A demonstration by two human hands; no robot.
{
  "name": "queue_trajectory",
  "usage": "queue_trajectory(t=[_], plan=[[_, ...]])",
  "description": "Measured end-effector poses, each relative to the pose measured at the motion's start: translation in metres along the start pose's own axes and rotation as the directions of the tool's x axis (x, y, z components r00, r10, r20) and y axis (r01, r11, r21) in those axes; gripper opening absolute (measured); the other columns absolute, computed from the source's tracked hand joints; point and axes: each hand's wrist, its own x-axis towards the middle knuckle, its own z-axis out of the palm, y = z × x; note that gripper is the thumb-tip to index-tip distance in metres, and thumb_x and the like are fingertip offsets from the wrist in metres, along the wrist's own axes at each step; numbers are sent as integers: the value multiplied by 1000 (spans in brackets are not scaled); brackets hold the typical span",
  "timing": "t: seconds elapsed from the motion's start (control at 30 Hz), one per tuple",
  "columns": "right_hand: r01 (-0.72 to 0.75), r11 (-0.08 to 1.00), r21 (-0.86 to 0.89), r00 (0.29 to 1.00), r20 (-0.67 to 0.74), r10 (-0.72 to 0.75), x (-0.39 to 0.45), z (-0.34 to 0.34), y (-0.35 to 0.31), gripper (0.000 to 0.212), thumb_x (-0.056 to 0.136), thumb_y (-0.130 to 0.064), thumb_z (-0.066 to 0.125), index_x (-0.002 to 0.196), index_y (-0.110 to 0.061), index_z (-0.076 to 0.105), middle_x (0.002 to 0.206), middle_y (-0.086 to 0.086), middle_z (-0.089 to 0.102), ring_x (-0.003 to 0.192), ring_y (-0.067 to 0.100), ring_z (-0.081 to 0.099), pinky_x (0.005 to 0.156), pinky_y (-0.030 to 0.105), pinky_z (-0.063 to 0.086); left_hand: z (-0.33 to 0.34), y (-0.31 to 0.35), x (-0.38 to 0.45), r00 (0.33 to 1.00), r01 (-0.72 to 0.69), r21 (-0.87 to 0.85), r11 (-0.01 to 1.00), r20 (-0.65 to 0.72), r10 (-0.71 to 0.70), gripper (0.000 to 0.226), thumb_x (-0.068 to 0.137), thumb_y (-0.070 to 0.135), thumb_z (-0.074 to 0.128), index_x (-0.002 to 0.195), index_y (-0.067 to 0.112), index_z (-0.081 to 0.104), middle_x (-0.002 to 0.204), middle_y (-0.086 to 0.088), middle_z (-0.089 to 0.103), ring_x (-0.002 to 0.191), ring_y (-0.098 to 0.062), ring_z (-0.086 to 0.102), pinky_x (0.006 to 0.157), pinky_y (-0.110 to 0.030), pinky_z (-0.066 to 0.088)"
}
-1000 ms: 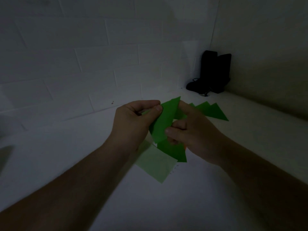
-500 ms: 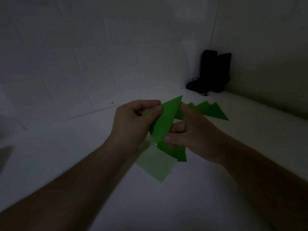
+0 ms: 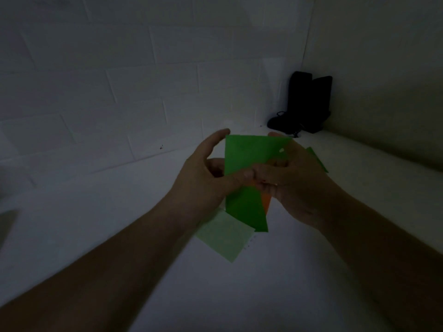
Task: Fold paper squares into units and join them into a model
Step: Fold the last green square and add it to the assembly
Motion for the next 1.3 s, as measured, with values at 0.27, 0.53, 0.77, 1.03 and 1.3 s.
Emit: queue_trajectory(t=[0.27,0.53,0.77,1.03,1.3], plan=[[24,1000,-10,997,80,-23,3,-2,8,43,88,13,64,126,-2,52,118,36,62,112,45,66,95,59,54,-1,-5,1,999,32,69,997,2,-33,74,85,1,79,146,28,45,101,-11,79,93,-30,77,83,-46,62],[0,992,-130,999,54,7,3,-1,4,42,88,12,63,127,6,48,114,41,56,110,49,63,91,63,54,-2,-4,2,997,73,93,993,-10,-72,67,86,-1,76,134,33,45,90,-12,79,77,-26,76,77,-42,63],[-80,996,-37,996,-51,78,4,-2,2,79,84,14,68,151,-12,35,104,16,70,98,26,74,84,43,62,-4,-6,4,996,88,101,991,-6,-88,65,87,-6,73,131,34,46,90,-20,77,75,-28,74,82,-49,63],[-109,992,-64,986,-133,100,6,-8,-3,82,84,8,72,152,-21,36,102,8,66,83,17,76,75,32,61,-13,-8,7,995,96,165,982,0,-97,63,88,-2,74,125,42,48,95,-18,78,87,-37,75,89,-57,60],[-88,996,13,977,-193,89,9,-12,-7,79,82,9,71,148,-20,39,106,18,65,91,30,73,74,33,62,-17,-8,9,993,113,183,977,3,-115,67,88,-1,74,137,34,43,98,-16,78,90,-37,76,91,-57,59]])
